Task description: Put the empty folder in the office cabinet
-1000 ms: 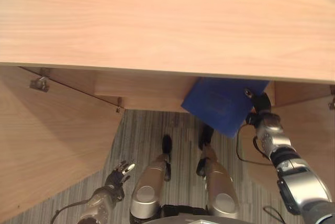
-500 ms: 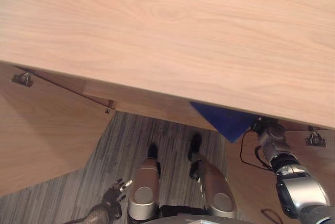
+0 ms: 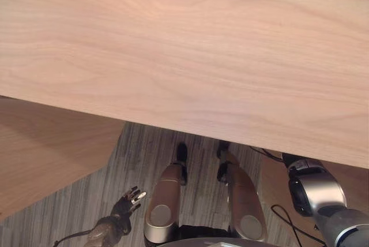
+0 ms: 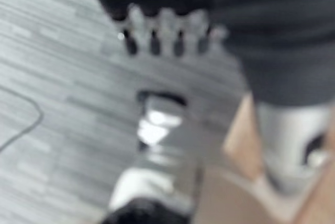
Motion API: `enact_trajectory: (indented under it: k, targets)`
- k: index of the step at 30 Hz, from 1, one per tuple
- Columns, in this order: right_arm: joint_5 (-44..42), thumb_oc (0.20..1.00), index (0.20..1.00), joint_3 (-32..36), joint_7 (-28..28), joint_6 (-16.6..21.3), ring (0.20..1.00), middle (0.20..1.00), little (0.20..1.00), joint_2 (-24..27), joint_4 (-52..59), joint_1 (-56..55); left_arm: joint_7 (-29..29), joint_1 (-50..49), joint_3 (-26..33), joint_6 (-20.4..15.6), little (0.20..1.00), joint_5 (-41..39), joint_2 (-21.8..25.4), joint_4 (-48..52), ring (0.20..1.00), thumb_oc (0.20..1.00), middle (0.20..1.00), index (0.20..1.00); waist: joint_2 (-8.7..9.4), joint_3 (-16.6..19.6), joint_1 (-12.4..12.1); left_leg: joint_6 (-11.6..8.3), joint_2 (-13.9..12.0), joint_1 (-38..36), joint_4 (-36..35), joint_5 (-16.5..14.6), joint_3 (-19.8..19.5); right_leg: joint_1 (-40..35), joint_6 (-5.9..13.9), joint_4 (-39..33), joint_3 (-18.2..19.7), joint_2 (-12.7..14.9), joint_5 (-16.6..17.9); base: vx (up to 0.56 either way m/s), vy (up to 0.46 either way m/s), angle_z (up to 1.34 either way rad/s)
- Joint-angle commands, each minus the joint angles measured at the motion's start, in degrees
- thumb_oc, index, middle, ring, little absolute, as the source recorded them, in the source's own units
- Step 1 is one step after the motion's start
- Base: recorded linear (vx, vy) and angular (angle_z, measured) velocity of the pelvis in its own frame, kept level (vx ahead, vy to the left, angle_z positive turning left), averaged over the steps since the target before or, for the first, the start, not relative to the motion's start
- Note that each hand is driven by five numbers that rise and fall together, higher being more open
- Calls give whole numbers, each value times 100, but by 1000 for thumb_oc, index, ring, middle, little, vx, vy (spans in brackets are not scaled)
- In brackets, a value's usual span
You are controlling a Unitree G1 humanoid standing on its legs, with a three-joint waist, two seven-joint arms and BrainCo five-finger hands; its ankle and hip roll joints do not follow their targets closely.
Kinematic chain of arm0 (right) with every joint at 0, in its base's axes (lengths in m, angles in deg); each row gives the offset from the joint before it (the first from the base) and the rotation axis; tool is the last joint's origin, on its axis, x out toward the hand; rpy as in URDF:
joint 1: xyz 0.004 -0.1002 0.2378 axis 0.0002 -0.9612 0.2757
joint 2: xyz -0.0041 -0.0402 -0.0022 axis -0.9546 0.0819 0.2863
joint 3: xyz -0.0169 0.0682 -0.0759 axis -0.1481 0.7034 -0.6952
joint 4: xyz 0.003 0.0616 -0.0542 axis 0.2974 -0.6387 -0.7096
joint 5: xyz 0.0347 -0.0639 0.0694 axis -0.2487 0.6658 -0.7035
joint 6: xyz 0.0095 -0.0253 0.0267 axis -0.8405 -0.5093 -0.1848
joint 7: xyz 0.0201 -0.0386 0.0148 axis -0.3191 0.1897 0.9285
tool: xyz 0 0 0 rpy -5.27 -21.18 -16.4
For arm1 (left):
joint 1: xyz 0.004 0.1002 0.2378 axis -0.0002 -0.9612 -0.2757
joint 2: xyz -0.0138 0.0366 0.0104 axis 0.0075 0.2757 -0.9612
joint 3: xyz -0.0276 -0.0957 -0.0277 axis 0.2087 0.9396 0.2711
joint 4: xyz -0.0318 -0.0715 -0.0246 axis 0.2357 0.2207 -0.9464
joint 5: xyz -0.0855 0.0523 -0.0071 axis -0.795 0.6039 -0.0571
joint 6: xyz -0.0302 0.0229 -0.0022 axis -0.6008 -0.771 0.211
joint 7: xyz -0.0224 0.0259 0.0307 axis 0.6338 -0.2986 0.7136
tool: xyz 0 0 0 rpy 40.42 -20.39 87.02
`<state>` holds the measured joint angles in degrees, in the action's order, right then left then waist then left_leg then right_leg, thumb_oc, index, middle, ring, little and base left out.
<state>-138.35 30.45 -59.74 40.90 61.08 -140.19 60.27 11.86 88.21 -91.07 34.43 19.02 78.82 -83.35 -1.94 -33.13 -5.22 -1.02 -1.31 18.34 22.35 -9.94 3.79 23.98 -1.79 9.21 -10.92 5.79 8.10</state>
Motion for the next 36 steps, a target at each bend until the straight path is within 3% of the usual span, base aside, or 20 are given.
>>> enact_trajectory:
  k: [1,3,4,6,12,13,14,16,18,21,22,25,36]
  targets:
    - [-478,200,200,242,-656,595,200,200,200,229,145,409,34,-434,-264,38,1000,-182,71,6,1000,1000,1000,1000,109,333,-5,536,267,182,822,-931,25,194,666,-448,186,253,-31,0,0,0]
    - [-516,200,200,242,-725,617,200,200,200,206,154,466,54,-416,-269,42,1000,-203,63,-2,1000,1000,1000,1000,104,333,-3,539,269,243,855,-935,18,260,657,-405,199,251,-33,-24,-26,0]
    - [-1070,200,200,299,-1285,1102,200,200,200,174,95,802,2,-320,-222,39,1000,-342,41,-68,1000,1000,1000,1000,92,333,-10,569,267,633,1095,-995,7,574,591,-130,221,220,-80,-63,-62,4]
    - [-1458,200,200,449,-1403,1469,200,200,200,194,54,965,9,-250,-223,27,1000,-420,-17,-97,1000,1000,1000,1000,63,333,-1,564,259,852,1235,-1011,-5,727,529,27,202,193,-142,-58,-50,6]
    - [-1234,200,200,601,-1635,1891,200,200,200,107,24,1173,57,-179,-230,11,1000,-514,-125,-173,1000,1000,1000,1000,-13,333,36,554,231,1314,1693,-960,-3,994,411,234,196,134,-279,-4,0,7]
    - [-1159,200,200,609,-1673,1859,200,200,200,98,34,1170,140,-178,-255,41,1000,-544,-152,-142,1000,1000,1000,1000,-65,333,10,547,187,1268,1743,-1083,-69,931,453,274,230,57,-405,0,0,0]
    - [-996,200,200,596,-1724,1853,200,200,200,110,31,1241,265,-120,-307,60,1000,-593,-191,-71,1000,1000,1000,1000,-13,333,42,551,202,1505,1820,-962,-3,1055,392,219,193,94,-284,60,-5,-1]
    - [-911,200,200,539,-1762,1783,200,200,200,109,16,1320,427,-86,-372,104,1000,-650,-232,8,1000,1000,1000,1000,-60,333,5,534,175,1492,1868,-1057,-80,1008,428,253,230,22,-401,-1,-11,-4]
    - [-516,200,200,405,-1642,1441,200,200,200,196,-20,1521,603,-25,-459,122,1000,-748,-280,110,1000,1000,1000,1000,-35,333,19,514,205,1745,1923,-880,-23,1152,359,214,208,64,-311,-40,-30,-3]
    - [-471,200,200,214,-1641,1234,200,200,200,252,-64,1709,704,-19,-490,182,1000,-793,-278,197,1000,1000,1000,1000,-101,333,-38,470,174,1720,1957,-923,-86,1116,371,281,236,5,-467,29,-1,-3]
    - [-496,200,200,108,-1600,1059,200,200,200,361,-67,1816,716,3,-494,188,1000,-797,-283,234,1000,1000,1000,1000,-69,333,-18,465,202,1881,1975,-776,-25,1237,312,264,194,62,-373,29,-8,-9]
    - [-426,200,200,-204,-1600,693,200,200,200,646,-297,2127,665,13,-559,217,1000,-859,-246,233,1000,1000,1000,1000,-177,333,-90,361,169,1842,2014,-732,-104,1182,307,387,194,29,-572,31,4,-1]
    - [-690,200,200,-527,-1396,670,200,200,200,917,-675,2532,436,-17,-638,169,1000,-983,-219,134,1000,1000,1000,1000,-362,333,-156,224,154,2011,2142,-486,-116,1187,216,405,118,56,-680,2,3,-1]
